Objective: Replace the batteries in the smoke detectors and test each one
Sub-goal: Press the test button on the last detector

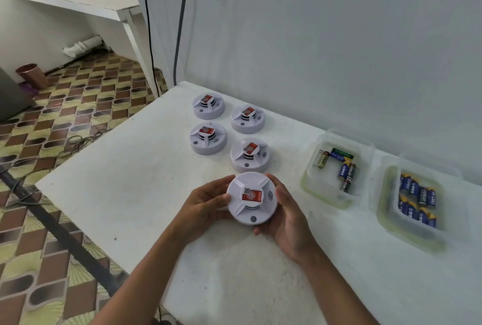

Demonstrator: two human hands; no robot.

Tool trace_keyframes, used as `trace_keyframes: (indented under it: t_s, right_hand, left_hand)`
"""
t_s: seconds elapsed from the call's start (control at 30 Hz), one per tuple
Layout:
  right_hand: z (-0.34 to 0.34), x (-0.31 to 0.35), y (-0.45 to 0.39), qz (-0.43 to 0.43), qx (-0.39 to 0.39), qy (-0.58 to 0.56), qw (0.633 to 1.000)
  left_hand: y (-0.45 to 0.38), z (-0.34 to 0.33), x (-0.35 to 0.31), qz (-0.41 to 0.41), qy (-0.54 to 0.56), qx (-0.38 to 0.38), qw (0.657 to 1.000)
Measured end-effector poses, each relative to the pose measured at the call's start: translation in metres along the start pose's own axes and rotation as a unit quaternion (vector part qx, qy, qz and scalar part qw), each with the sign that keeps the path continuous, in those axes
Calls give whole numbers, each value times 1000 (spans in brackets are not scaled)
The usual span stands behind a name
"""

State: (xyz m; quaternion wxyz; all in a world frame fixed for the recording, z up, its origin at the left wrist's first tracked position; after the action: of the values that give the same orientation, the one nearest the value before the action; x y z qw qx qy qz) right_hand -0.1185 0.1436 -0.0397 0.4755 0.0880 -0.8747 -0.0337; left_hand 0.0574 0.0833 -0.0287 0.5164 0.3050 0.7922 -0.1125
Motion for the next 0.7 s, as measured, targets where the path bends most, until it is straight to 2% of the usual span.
trace_keyframes:
  t_s: [0.3, 0.47, 0.6, 0.7]
  right_hand:
    - [5, -1, 1, -1, -24, -1, 1000]
    - [-2, 2, 4, 20, -50, 44, 998]
    - [-15, 2, 7, 48, -127, 114, 984]
    - [-30, 10, 5, 57, -195, 187, 961]
  left_hand:
    - [-1, -3, 1, 10, -1, -26, 1000]
    - [-1, -1, 2, 25, -4, -18, 1000]
    - [-7, 1, -7, 52, -38, 3, 998]
    - [-18, 2, -30, 66, -83, 35, 994]
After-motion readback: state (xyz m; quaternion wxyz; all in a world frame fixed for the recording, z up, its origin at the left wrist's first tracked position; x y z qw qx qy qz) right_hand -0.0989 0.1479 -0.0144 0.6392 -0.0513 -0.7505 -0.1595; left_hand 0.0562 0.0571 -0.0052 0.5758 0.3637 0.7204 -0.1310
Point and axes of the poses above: each hand's wrist, its own y-axis away from the middle knuckle, its own z-axis out of the back of the hand, x = y × z, the point moved 1 cm from there along -y, towards the middle knuckle, and after that the axes turned 3 degrees about x, right-handed, at the moved point
